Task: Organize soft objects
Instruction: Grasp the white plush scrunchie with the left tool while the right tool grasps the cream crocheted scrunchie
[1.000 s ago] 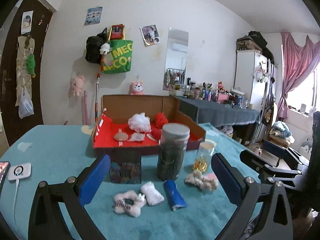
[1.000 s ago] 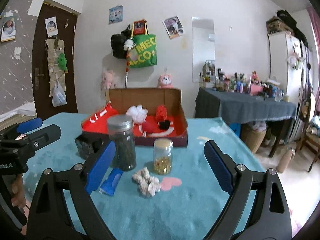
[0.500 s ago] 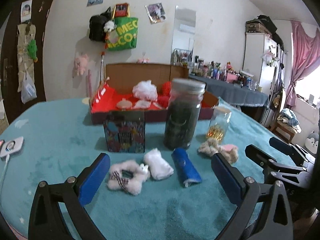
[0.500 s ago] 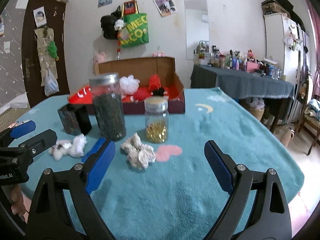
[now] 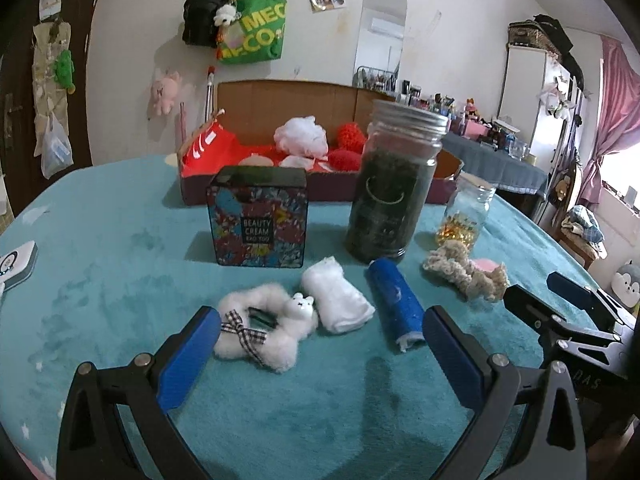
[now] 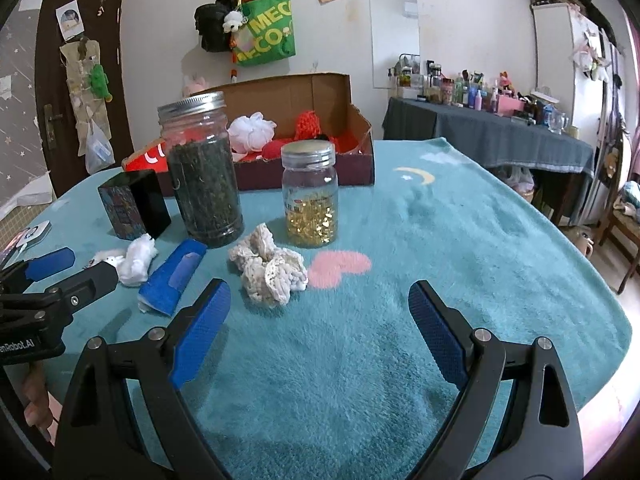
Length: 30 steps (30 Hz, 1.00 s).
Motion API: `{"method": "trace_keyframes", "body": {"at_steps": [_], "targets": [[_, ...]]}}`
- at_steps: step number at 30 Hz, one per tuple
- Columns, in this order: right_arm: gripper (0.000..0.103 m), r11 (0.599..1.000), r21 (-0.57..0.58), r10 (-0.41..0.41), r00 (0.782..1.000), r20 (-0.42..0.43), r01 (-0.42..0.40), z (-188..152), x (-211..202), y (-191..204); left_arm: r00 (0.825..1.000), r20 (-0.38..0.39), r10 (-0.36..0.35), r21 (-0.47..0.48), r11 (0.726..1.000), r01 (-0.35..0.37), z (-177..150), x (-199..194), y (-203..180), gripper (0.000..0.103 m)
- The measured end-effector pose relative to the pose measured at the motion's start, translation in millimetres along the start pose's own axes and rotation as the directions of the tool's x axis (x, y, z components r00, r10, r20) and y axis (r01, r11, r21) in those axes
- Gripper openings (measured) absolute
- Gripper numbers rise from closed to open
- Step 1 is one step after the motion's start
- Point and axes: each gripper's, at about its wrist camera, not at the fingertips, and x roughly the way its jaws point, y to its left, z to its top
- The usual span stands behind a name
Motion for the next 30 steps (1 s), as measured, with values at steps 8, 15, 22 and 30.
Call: {"method": "trace_keyframes", "body": {"at_steps": [8, 15, 22, 30], "targets": [[0.091, 1.000, -0.018, 0.008, 0.999, -0.050, -0.009, 9.3, 11.4, -1.6, 0.997, -0.074, -0.005, -0.011, 1.000, 0.004, 7.2, 6.4, 12.9, 0.103], [0.091, 0.998, -0.043, 0.038, 0.992, -0.121, -0.043, 19.4, 27.8, -0.1, 0.991, -0.134, -0.004, 0.002, 1.000, 0.004, 18.3, 13.3, 26.7, 0.102], [0.091, 0.992, -0.095, 0.067, 0.976, -0.208, -0.088, 27.2, 49.6, 10.2, 0.974, -0.225, -0.024, 0.007, 1.000, 0.027, 16.6, 30.5, 41.9, 0.080], [0.029, 0.964, -0.078, 0.228, 0.939, -0.256, -0.255, 25.2, 53.6, 12.7, 0.977, -0.205, -0.060, 0.094, 0.992, 0.080, 23.3, 19.8, 33.1, 0.056]]}}
